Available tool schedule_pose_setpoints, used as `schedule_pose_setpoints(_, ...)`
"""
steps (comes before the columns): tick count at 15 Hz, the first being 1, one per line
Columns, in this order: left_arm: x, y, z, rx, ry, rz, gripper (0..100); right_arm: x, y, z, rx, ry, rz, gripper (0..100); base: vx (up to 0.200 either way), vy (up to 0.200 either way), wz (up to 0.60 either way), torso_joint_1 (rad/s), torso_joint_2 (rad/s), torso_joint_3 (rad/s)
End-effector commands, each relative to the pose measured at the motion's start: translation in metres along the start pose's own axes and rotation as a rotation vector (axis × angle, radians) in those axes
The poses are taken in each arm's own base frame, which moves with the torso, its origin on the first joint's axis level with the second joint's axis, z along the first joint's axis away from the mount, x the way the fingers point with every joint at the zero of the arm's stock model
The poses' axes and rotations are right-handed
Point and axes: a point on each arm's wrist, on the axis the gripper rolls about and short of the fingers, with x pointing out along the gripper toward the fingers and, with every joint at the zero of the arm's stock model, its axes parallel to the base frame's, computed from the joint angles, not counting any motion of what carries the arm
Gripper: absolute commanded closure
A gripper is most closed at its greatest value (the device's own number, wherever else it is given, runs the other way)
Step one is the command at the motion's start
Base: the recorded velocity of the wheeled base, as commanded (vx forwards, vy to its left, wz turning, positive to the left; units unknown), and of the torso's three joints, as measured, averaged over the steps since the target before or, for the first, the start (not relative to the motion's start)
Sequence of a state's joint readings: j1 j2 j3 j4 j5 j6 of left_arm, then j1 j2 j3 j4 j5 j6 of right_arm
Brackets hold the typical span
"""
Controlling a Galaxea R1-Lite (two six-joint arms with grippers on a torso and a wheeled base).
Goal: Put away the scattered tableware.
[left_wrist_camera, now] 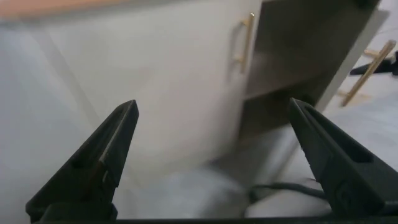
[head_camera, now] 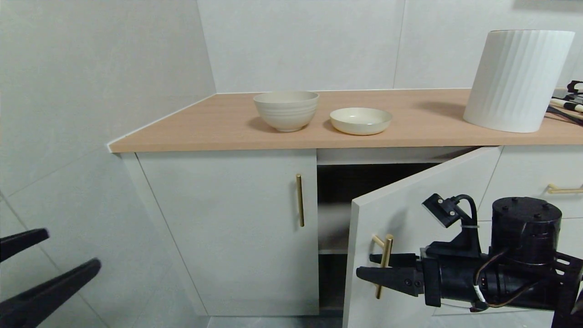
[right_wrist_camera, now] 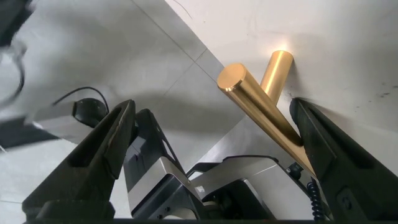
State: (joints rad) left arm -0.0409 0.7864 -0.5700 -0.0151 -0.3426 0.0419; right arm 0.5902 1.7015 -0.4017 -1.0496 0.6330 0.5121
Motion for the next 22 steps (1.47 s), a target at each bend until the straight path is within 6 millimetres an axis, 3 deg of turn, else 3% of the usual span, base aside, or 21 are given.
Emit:
schedule_pose_setpoints(1, 0.102, 0.009, 0.001, -0.154, 0.211, -0.160, 0, 0.000, 0.000, 0.000, 0.000, 0.000, 0.000, 0, 0.000, 0.000, 0.00, 0.000, 0.00, 0.000)
schedule_pose_setpoints(2, 0.110, 0.007, -0.002, -0.178, 0.223, -0.174, 0, 0.000, 0.000, 0.000, 0.000, 0.000, 0.001, 0, 0.000, 0.000, 0.00, 0.000, 0.00, 0.000)
schedule_pose_setpoints(4, 0.149, -0.014, -0.026, -0.279, 0.320, -0.277, 0, 0.000, 0.000, 0.000, 0.001, 0.001, 0.000, 0, 0.000, 0.000, 0.00, 0.000, 0.00, 0.000)
schedule_pose_setpoints(8, 0.187, -0.057, -0.060, -0.378, 0.382, -0.417, 0, 0.001, -0.001, -0.002, 0.005, 0.008, -0.002, 0, 0.000, 0.000, 0.00, 0.000, 0.00, 0.000)
schedule_pose_setpoints(14, 0.197, -0.064, -0.068, -0.382, 0.371, -0.429, 0, 0.002, -0.003, -0.003, 0.010, 0.013, -0.005, 0, 0.000, 0.000, 0.00, 0.000, 0.00, 0.000)
schedule_pose_setpoints(15, 0.197, -0.065, -0.067, -0.383, 0.369, -0.434, 100, 0.003, -0.003, -0.003, 0.011, 0.014, -0.005, 0, 0.000, 0.000, 0.00, 0.000, 0.00, 0.000)
schedule_pose_setpoints(18, 0.210, -0.071, -0.061, -0.396, 0.333, -0.459, 100, 0.002, -0.002, -0.002, 0.006, 0.009, -0.002, 0, 0.000, 0.000, 0.00, 0.000, 0.00, 0.000)
schedule_pose_setpoints(20, 0.249, -0.089, -0.083, -0.378, 0.386, -0.478, 100, 0.003, -0.003, -0.002, 0.010, 0.012, -0.006, 0, 0.000, 0.000, 0.00, 0.000, 0.00, 0.000)
schedule_pose_setpoints(21, 0.253, -0.089, -0.085, -0.378, 0.380, -0.476, 100, 0.003, -0.003, -0.002, 0.008, 0.012, -0.006, 0, 0.000, 0.000, 0.00, 0.000, 0.00, 0.000)
schedule_pose_setpoints(22, 0.282, -0.098, -0.099, -0.377, 0.303, -0.502, 100, 0.002, -0.003, -0.002, 0.006, 0.008, -0.007, 0, 0.000, 0.000, 0.00, 0.000, 0.00, 0.000)
